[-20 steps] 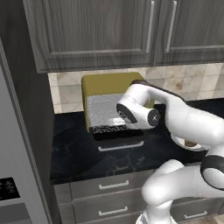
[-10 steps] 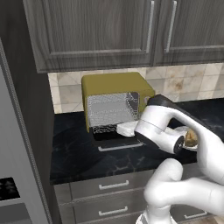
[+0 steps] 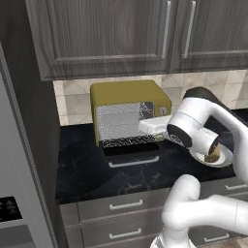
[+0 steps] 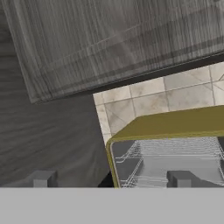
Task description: Pull the toaster oven rack outwards. Pick up the baguette from the plate and place it on the toaster oven rack. Close the toaster oven door fully and set the temperature to the lowest setting.
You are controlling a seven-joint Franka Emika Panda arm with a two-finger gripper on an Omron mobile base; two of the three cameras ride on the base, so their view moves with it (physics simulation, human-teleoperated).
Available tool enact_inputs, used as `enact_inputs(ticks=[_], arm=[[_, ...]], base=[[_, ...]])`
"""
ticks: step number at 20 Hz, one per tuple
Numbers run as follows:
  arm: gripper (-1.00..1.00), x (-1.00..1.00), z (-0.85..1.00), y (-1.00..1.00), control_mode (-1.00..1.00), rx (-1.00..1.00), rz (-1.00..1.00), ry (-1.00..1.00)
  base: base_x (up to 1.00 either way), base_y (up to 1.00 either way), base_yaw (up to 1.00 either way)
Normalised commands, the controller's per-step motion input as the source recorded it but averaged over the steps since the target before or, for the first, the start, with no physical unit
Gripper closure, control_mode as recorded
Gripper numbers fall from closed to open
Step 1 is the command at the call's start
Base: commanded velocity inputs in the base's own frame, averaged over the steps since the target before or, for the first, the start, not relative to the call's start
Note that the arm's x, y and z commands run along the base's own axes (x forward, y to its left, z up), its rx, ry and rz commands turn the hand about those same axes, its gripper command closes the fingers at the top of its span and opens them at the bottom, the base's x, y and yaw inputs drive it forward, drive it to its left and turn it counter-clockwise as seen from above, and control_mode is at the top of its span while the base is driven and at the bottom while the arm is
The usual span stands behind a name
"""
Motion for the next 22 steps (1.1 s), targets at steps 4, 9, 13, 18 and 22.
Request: enact_inputs(ticks=[4,9,13,18,22], arm=[[-1.0,-0.4,0.1,-0.85,-1.0,-0.11,0.13,-0.1],[-1.0,-0.51,0.0,-0.9,-1.0,-0.17,0.2,-0.29],[-1.0,-0.37,0.0,-0.74,-1.0,-0.23,0.28,-0.37],[-1.0,-0.19,0.18,-0.5,-1.0,-0.08,0.24,-0.35],[-1.0,-0.2,0.01,-0.39,-1.0,0.0,0.12,-0.5]], base=[[0.0,0.0,0.0],[0.0,0.0,0.0],[0.0,0.0,0.0],[0.0,0.0,0.0],[0.0,0.0,0.0]])
